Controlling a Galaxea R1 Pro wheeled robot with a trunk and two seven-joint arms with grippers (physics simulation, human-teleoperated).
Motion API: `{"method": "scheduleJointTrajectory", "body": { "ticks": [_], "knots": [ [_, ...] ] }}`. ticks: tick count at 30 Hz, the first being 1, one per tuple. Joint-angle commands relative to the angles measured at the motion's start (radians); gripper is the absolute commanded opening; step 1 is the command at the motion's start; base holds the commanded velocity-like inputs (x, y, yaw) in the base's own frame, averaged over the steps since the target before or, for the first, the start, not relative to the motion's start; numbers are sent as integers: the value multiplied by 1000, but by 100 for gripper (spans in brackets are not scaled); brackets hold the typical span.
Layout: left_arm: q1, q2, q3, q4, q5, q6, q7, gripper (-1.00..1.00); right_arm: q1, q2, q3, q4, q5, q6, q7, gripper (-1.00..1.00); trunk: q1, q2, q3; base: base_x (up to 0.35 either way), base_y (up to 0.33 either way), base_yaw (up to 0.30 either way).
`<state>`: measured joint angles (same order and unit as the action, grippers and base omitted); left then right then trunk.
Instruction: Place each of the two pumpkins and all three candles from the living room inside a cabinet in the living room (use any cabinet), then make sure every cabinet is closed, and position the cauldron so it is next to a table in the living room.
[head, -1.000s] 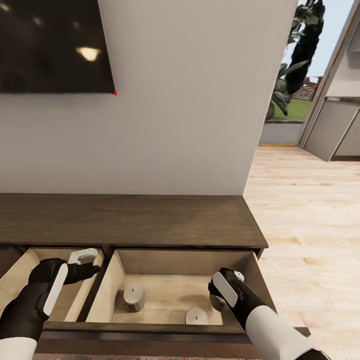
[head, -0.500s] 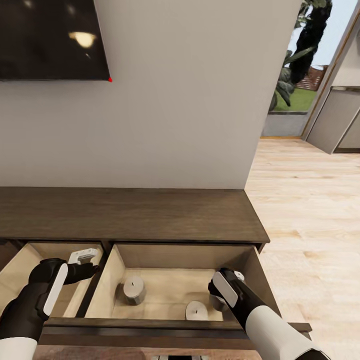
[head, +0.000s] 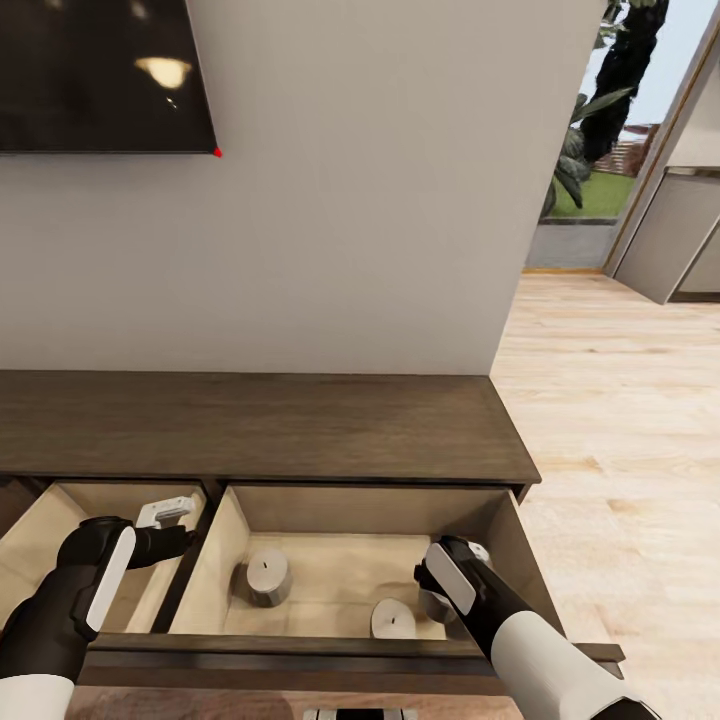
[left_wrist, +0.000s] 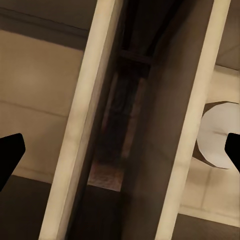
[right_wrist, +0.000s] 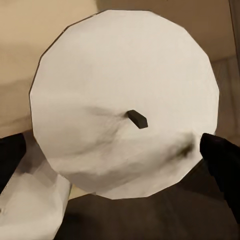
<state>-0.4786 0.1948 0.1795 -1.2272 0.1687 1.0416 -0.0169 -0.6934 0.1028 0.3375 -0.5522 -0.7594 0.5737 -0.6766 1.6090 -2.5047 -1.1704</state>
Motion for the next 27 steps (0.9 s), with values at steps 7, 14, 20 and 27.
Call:
{"method": "scheduleJointTrajectory", "body": {
  "ticks": [7, 14, 20, 27],
  "knots": [
    [0, 0, 0, 0, 0, 0, 0, 100, 0, 0, 0, 0, 0, 0, 0, 100, 0, 0, 0, 0, 0, 0],
    [0, 0, 0, 0, 0, 1, 0, 100, 0, 0, 0, 0, -1, -1, 0, 100, -2, 1, 15, 0, 0, 0],
    [0, 0, 0, 0, 0, 2, 0, 100, 0, 0, 0, 0, 1, -3, 0, 100, -5, 2, 39, 0, 0, 0],
    [0, 0, 1, 0, 2, 3, 0, 100, 0, 0, 0, 0, 2, -4, 3, 100, -8, 4, 66, -23, 0, 0]
  ]
}}
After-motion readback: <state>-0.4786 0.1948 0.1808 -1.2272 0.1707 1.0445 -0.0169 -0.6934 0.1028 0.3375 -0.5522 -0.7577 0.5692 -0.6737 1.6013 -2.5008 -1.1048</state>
